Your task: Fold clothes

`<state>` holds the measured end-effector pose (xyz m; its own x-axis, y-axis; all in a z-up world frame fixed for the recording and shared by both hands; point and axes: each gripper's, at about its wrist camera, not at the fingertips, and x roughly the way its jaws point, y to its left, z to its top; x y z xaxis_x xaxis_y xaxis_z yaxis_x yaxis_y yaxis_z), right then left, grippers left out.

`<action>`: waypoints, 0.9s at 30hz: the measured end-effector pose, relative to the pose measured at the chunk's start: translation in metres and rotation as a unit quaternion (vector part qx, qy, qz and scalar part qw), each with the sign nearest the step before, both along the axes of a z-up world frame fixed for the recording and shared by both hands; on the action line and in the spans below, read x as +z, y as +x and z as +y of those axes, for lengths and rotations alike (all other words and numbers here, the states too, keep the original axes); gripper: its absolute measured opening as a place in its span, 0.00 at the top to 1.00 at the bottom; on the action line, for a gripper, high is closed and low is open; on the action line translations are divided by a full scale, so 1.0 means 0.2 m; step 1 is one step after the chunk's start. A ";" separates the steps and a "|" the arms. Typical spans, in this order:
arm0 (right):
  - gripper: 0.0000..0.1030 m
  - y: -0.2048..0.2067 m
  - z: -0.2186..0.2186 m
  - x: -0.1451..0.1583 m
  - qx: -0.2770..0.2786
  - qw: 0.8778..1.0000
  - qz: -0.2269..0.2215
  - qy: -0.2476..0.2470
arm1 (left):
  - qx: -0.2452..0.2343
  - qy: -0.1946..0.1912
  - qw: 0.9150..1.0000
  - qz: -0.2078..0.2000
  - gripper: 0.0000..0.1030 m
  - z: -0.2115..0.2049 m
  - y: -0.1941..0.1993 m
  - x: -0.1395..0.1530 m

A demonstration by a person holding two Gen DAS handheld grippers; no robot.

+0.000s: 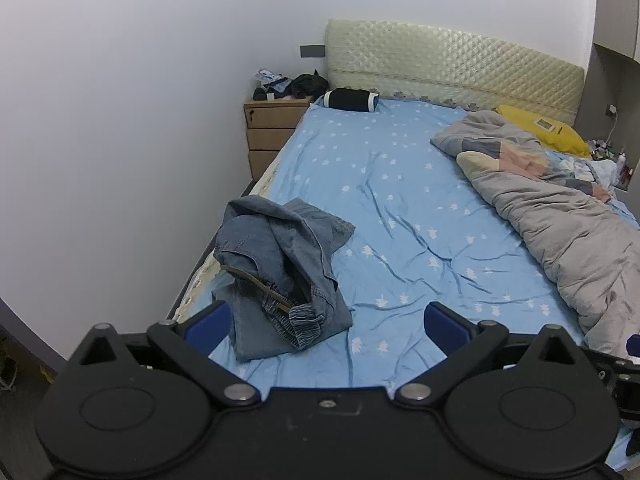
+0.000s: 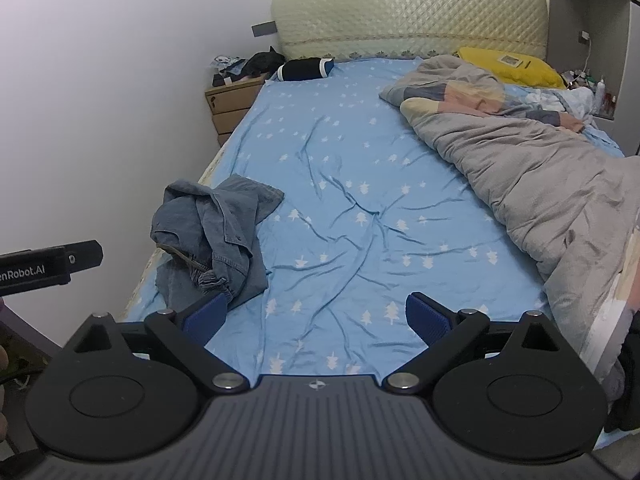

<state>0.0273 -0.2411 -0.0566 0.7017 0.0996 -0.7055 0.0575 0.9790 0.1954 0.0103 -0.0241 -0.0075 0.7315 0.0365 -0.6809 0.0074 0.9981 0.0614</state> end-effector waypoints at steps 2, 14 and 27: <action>0.05 -0.01 -0.01 -0.01 0.003 1.000 0.000 0.003 | 0.004 0.002 1.000 0.002 0.00 -0.01 0.00 0.00; 0.07 0.02 -0.14 -0.05 0.024 0.999 -0.027 0.021 | 0.065 0.015 0.998 0.014 0.00 -0.06 0.01 -0.07; 0.07 0.43 0.06 -0.16 0.124 0.991 0.004 0.044 | 0.128 0.023 0.991 0.040 0.00 0.27 0.10 -0.17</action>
